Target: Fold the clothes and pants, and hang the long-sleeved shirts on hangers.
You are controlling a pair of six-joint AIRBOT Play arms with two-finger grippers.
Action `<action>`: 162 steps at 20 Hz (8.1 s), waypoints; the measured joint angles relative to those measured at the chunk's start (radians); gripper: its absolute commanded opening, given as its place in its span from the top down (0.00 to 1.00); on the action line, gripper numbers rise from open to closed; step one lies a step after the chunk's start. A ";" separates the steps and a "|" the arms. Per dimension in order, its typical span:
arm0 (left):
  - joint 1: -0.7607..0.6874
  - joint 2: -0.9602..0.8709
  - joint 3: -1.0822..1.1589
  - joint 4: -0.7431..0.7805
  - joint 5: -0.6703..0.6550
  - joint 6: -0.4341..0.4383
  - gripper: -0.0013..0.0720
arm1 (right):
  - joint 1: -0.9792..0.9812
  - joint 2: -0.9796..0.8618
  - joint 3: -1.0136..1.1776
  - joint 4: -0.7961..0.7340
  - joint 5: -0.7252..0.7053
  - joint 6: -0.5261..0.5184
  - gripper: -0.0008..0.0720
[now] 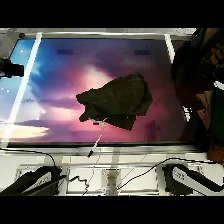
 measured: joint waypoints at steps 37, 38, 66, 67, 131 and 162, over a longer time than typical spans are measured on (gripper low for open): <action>0.000 -0.032 -0.637 -0.604 0.275 0.181 0.47 | 0.000 0.001 -0.001 0.038 0.187 -0.060 0.96; -0.002 -0.037 -0.677 -0.646 0.287 0.237 0.47 | 0.000 0.001 -0.001 0.039 0.182 -0.060 0.96; -0.261 -0.066 -0.836 -0.902 0.639 0.820 0.92 | 0.000 -0.015 -0.016 0.016 -0.032 -0.063 0.97; -0.261 -0.044 -0.825 -0.903 0.635 0.820 0.92 | 0.000 -0.021 -0.037 0.014 -0.030 -0.069 0.97; 0.289 0.280 -0.914 -0.410 0.295 0.500 0.92 | 1.212 -0.640 0.105 0.227 -0.875 -0.423 0.97; 0.024 0.005 -0.829 -0.972 1.666 0.243 0.92 | 0.020 -0.234 -0.040 0.105 -0.459 -0.182 0.97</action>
